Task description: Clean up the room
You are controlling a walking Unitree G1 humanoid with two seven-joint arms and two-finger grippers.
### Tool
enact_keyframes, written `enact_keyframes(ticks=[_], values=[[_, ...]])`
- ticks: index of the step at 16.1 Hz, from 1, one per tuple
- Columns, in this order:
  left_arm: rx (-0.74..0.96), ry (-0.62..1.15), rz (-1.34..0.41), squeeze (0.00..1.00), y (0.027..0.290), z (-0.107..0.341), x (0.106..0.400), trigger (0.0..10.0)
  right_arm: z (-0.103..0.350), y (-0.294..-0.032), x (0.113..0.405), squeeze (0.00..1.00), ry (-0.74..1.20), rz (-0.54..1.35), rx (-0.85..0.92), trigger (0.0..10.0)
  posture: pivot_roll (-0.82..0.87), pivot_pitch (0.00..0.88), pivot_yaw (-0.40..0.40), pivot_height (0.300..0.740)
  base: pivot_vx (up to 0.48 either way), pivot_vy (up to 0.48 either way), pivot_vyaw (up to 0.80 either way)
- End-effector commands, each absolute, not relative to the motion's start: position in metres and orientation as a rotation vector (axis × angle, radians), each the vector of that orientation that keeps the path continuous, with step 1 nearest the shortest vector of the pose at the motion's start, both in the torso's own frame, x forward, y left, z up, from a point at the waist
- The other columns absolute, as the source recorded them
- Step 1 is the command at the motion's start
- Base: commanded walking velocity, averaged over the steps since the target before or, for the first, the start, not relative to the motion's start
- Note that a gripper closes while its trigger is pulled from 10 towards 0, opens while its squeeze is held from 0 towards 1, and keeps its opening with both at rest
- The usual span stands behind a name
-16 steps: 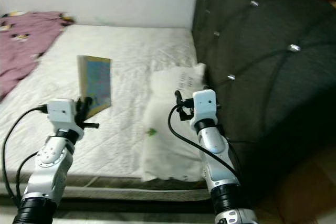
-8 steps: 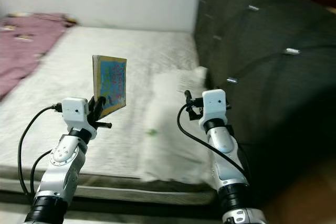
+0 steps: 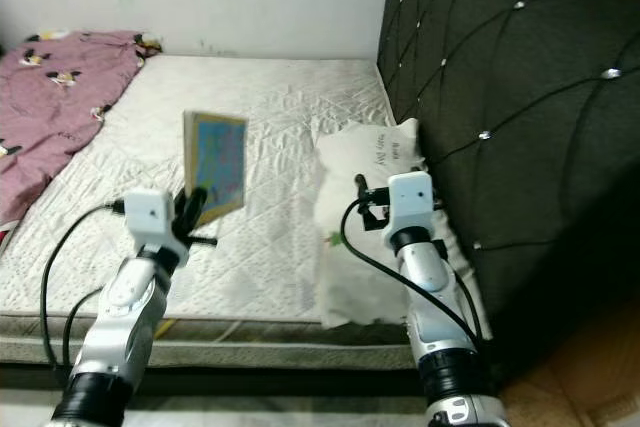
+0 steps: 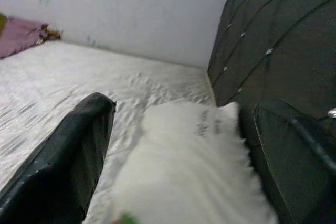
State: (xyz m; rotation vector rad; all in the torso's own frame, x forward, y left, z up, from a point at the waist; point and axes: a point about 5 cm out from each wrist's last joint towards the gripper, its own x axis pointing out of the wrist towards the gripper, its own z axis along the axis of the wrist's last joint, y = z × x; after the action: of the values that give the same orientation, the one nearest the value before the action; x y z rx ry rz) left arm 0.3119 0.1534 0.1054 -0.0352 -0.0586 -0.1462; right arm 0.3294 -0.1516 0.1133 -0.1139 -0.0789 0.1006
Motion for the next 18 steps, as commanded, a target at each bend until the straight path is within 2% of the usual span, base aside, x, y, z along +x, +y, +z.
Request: enact_keyframes(ticks=[1,5,18], values=[[-0.026,-0.107,-0.109,0.00,0.1657,0.1151,0.3134,10.0,0.1212,-0.1429,0.3328,0.00,-0.110,0.122,-0.104,10.0,-0.05,0.000,-0.006,0.740,0.000,0.000,0.00],[-0.051,-0.133,-0.144,0.00,0.1618,0.1179,0.3126,10.0,0.1210,-0.1428,0.3342,0.00,-0.109,0.123,-0.105,10.0,-0.05,0.000,-0.005,0.740,0.000,0.000,0.00],[-0.066,-0.142,-0.164,0.00,0.1603,0.1190,0.3141,10.0,0.1212,-0.1429,0.3361,0.00,-0.114,0.122,-0.104,10.0,-0.05,0.000,-0.003,0.740,0.286,0.000,0.00]])
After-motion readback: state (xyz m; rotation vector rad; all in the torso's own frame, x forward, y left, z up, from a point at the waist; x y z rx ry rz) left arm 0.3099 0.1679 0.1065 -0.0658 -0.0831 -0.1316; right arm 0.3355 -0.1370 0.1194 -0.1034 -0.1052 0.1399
